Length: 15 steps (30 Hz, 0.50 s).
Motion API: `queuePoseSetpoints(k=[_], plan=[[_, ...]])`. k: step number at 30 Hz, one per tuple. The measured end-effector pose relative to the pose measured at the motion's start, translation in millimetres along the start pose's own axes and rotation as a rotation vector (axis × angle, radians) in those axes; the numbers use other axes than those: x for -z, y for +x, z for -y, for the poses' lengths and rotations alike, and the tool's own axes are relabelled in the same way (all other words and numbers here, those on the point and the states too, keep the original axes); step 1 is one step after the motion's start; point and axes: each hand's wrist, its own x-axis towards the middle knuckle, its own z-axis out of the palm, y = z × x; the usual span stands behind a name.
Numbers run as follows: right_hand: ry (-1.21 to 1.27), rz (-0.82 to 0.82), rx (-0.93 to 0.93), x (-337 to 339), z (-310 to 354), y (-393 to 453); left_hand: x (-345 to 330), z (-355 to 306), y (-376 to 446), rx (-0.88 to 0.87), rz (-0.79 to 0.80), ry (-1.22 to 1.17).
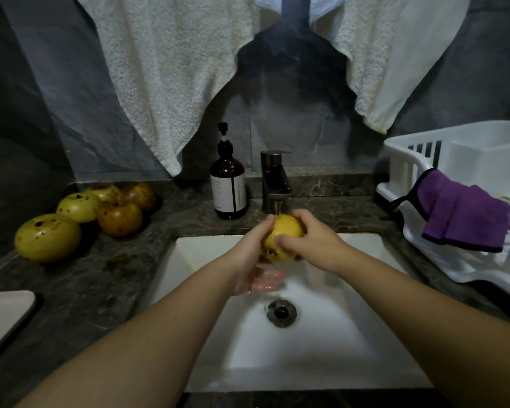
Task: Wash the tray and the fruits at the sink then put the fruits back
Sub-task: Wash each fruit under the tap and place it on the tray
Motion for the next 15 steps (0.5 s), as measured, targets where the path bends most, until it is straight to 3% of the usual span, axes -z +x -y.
queuePoseSetpoints(k=[6, 11, 15], plan=[[0.372, 0.068, -0.188, -9.1, 5.7, 0.6, -6.7, 0.9, -1.1, -0.141, -0.049, 0.02], [0.507, 0.212, -0.197, -9.6, 8.2, -3.3, -8.7, -3.2, -2.5, -0.161, -0.012, -0.099], [0.519, 0.215, -0.201, -6.3, 8.3, -7.0, -7.5, -3.3, -6.6, -0.081, 0.093, -0.183]])
